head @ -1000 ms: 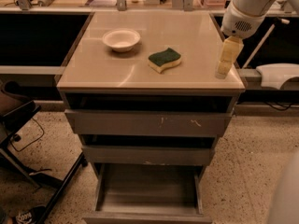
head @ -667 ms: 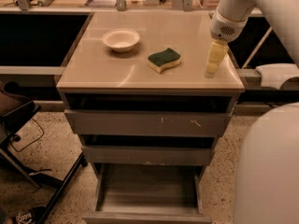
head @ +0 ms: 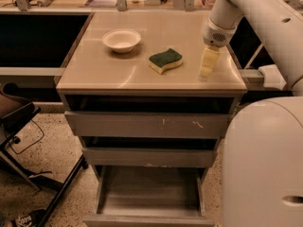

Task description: Place sponge into bottom drawer

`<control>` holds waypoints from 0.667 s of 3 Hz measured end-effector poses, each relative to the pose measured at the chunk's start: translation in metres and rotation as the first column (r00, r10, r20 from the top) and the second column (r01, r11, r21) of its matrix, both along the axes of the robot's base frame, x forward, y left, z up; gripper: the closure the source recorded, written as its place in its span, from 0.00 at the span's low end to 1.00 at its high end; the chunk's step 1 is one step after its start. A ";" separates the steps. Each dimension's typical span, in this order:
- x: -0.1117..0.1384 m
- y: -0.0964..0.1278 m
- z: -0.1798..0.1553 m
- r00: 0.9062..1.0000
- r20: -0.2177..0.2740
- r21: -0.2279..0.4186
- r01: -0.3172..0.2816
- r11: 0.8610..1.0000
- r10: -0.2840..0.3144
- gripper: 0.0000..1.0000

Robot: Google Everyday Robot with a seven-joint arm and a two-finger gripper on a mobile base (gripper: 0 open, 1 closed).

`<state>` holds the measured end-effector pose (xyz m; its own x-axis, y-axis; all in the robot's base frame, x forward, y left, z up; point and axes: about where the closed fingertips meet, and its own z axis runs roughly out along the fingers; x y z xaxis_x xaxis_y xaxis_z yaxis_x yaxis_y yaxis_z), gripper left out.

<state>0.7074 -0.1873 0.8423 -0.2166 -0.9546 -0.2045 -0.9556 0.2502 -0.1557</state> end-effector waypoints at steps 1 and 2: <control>0.004 -0.002 -0.001 1.000 0.022 0.060 -0.016 0.998 0.014 0.00; 0.019 0.025 -0.001 0.994 0.031 0.127 -0.112 0.986 0.109 0.00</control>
Offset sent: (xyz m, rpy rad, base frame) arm 0.0659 0.0464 0.0572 0.2362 -0.0917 0.2453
